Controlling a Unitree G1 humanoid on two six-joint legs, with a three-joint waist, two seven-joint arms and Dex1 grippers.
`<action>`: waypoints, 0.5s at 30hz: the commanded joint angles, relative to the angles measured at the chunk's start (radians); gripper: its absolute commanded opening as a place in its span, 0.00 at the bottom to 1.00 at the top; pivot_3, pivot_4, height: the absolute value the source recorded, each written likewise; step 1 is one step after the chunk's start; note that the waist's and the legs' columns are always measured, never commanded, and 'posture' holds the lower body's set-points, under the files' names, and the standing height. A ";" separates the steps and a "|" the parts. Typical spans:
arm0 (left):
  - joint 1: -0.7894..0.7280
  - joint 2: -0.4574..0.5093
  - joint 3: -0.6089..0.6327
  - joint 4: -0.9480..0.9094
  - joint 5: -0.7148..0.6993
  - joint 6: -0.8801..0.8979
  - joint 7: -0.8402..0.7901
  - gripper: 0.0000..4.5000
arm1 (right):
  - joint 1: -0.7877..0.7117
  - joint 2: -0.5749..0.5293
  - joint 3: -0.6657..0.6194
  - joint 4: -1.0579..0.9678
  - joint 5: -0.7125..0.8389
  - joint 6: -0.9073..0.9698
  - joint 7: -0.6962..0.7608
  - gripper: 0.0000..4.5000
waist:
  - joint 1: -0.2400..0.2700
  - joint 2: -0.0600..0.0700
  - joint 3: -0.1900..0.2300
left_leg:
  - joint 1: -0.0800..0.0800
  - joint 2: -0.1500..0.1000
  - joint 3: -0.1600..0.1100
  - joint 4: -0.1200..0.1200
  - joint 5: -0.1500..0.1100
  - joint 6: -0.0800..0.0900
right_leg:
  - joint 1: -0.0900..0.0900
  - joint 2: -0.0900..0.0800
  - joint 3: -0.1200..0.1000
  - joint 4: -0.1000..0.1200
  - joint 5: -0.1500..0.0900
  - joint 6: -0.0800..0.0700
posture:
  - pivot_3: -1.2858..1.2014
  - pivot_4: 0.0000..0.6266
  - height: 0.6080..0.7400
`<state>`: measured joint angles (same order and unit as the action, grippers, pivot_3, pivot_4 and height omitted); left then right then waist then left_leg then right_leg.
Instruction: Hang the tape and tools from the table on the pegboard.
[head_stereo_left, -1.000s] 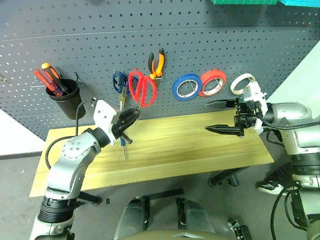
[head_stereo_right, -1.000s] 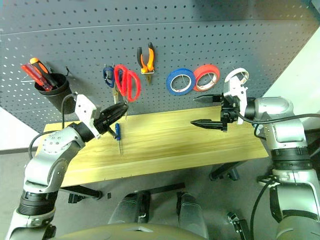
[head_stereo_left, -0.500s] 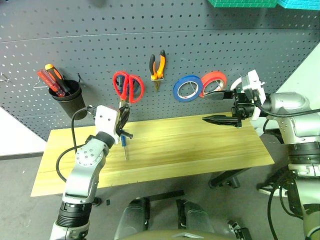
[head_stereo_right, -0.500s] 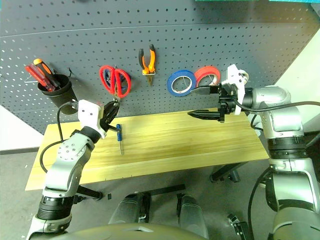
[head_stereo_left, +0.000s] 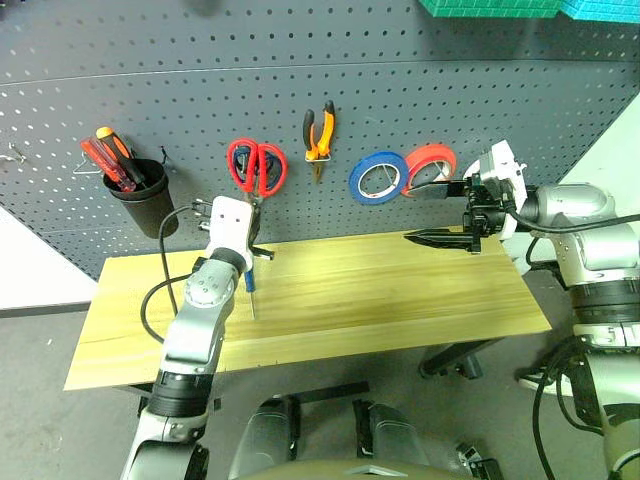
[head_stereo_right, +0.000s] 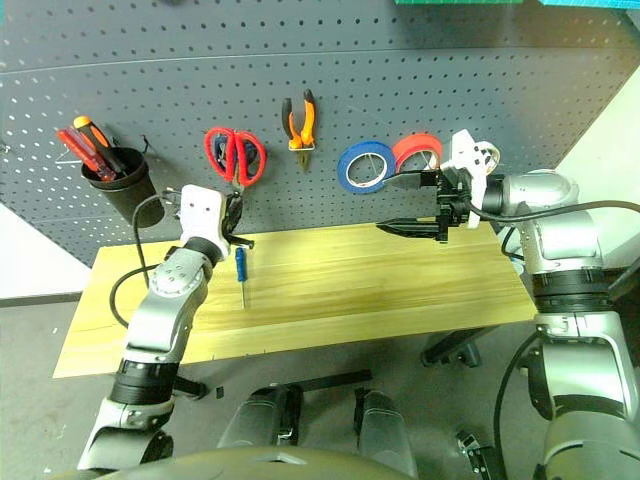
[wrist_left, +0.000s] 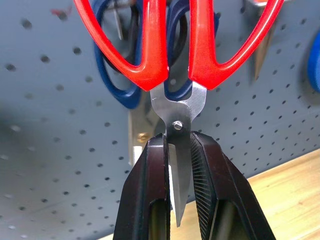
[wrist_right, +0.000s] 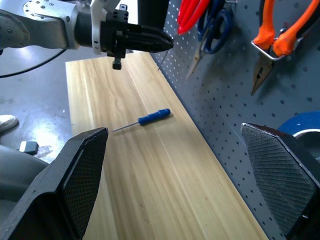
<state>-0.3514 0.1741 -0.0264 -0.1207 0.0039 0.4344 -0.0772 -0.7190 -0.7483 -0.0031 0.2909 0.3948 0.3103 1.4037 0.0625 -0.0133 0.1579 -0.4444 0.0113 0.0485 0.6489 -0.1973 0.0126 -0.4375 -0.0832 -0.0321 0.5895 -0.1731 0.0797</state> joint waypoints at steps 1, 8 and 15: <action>-0.059 -0.016 0.006 0.029 0.024 0.021 0.034 0.06 | -0.013 -0.016 -0.025 -0.030 0.009 0.001 -0.010 1.00 | 0.001 0.000 0.000 | 0.000 0.000 0.000 0.000 0.000 0.000 | 0.000 0.000 0.000 0.000 0.000 0.000 | 0.54 0.11 1.00; -0.090 -0.044 0.032 0.054 0.010 0.037 0.053 0.34 | 0.027 -0.024 -0.042 -0.059 0.008 -0.010 -0.037 1.00 | 0.001 0.000 0.000 | 0.000 0.000 0.000 0.001 0.000 0.000 | 0.000 0.000 0.000 0.001 0.000 0.000 | 0.53 0.12 1.00; -0.060 -0.007 0.015 -0.012 0.002 0.011 -0.013 0.88 | 0.069 -0.036 -0.052 -0.090 0.018 -0.008 -0.042 1.00 | 0.000 0.000 0.000 | 0.000 0.000 0.000 0.001 0.000 0.000 | 0.000 0.000 0.000 0.002 0.000 -0.001 | 0.54 0.13 1.00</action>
<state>-0.4162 0.1585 -0.0143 -0.0704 0.0105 0.4742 -0.0754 -0.6459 -0.7642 -0.0168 0.2374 0.3967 0.3154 1.3630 0.0622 -0.0133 0.1579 -0.4441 0.0116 0.0484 0.6497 -0.1973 0.0126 -0.4376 -0.0830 -0.0319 0.5910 -0.1734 0.0789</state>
